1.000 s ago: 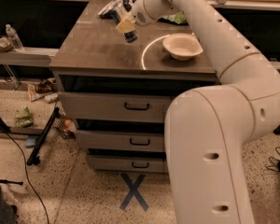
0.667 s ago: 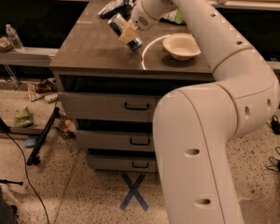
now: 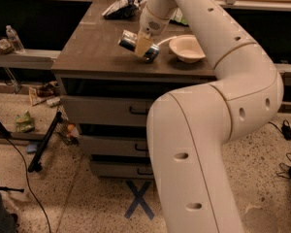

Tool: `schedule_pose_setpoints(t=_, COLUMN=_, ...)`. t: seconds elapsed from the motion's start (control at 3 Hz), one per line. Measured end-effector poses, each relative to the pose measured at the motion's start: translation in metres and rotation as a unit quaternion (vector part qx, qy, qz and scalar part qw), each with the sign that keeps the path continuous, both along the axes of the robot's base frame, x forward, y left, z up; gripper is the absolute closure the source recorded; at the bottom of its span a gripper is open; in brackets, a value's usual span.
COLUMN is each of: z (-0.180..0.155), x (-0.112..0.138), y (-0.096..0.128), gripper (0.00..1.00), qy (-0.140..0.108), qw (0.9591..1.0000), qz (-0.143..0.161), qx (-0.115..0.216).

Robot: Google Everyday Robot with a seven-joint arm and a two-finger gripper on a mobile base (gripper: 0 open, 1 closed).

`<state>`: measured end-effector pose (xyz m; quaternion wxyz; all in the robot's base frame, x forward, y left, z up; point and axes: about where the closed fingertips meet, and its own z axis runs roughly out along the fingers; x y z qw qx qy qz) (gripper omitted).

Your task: Knock redbull can over

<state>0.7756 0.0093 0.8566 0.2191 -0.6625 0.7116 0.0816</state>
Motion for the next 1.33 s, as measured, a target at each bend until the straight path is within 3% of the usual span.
schedule_pose_setpoints(t=0.33, z=-0.0065, x=-0.0037, y=0.0001, gripper=0.74, qy=0.006, qw=0.9996, qz=0.014, qx=-0.025)
schedule_pose_setpoints(t=1.33, z=-0.0064, x=0.0029, y=0.0081, gripper=0.0, qy=-0.003, qw=0.9998, qz=0.013, qx=-0.018)
